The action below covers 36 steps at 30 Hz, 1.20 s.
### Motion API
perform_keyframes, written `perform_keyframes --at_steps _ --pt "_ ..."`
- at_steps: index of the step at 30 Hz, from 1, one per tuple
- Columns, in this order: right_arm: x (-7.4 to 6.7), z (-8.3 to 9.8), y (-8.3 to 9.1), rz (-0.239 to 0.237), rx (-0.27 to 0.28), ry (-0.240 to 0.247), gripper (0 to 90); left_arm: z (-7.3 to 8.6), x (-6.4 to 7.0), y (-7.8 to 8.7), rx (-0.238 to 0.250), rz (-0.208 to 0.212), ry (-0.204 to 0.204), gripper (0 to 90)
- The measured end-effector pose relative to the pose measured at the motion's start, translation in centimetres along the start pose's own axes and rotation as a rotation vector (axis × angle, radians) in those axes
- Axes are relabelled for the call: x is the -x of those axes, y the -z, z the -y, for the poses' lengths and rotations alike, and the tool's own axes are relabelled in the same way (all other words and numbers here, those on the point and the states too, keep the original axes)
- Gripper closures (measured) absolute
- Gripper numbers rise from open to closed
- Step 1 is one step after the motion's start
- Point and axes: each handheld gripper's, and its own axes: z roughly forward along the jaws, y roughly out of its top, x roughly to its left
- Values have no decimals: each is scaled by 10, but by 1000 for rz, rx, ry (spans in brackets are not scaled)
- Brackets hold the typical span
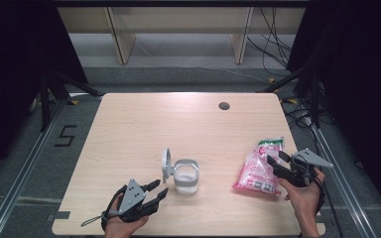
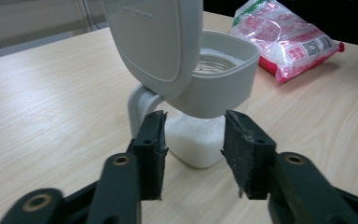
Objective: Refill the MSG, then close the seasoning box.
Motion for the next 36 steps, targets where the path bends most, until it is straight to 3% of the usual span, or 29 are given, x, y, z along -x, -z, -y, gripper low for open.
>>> perform_keyframes --at_steps 1,2,3,4,7,8,9,11,12,14,16,20,21,22,25,26,27,28,29,30,33,36 --pt "-1 0 -1 -1 4 17 486 0 -1 0 5 -5 -1 651" --pt "-6 0 -1 -14 -2 -1 474 0 -1 0 9 -15 -6 699" --pt "-5 0 -2 -18 9 28 467 0 -2 0 9 -21 -4 714" --pt "-9 0 -1 -40 5 -9 462 0 -2 0 9 -21 -4 736" --pt "-11 1 -2 -46 8 14 453 0 -7 0 21 -42 -12 809" --pt "-14 1 0 -50 -8 -5 452 0 -7 0 21 -42 -12 820" --pt "-14 1 -1 -53 -1 17 452 1 -8 -1 10 -48 -11 830" --pt "-16 2 -1 -60 -6 11 453 1 -9 -2 6 -57 -6 856" --pt "-14 2 -3 -68 10 50 453 1 -10 -3 12 -58 -4 868" --pt "-18 2 -2 -65 -4 34 453 0 -11 -3 16 -63 -17 888" --pt "-21 3 -2 -81 -5 18 453 0 -11 -4 11 -67 -9 890" --pt "-24 3 -1 -103 0 42 453 -1 -13 -4 18 -79 -4 891" --pt "-28 4 0 -100 -15 8 452 -2 -14 -4 25 -72 -10 891" --pt "-27 4 -1 -101 -2 37 452 -2 -14 -3 18 -76 -18 891" --pt "-29 5 -1 -109 -6 40 452 -3 -15 -3 26 -81 -5 891" --pt "-28 5 -1 -123 -15 65 452 -3 -16 -2 27 -78 -5 891" --pt "-33 7 -2 -127 -16 30 452 -6 -17 -2 35 -73 -11 891" --pt "-31 7 -2 -124 -17 74 452 -7 -17 -1 40 -68 -12 891" --pt "-31 7 -2 -126 -18 82 452 -8 -16 0 40 -71 -4 892" --pt "-32 7 -2 -131 -13 81 452 -10 -18 -1 45 -66 -26 892" --pt "-34 7 -2 -132 -17 84 450 -10 -18 -2 37 -73 2 891" --pt "-36 8 -2 -136 -21 94 442 -9 -19 -3 39 -68 -1 891"
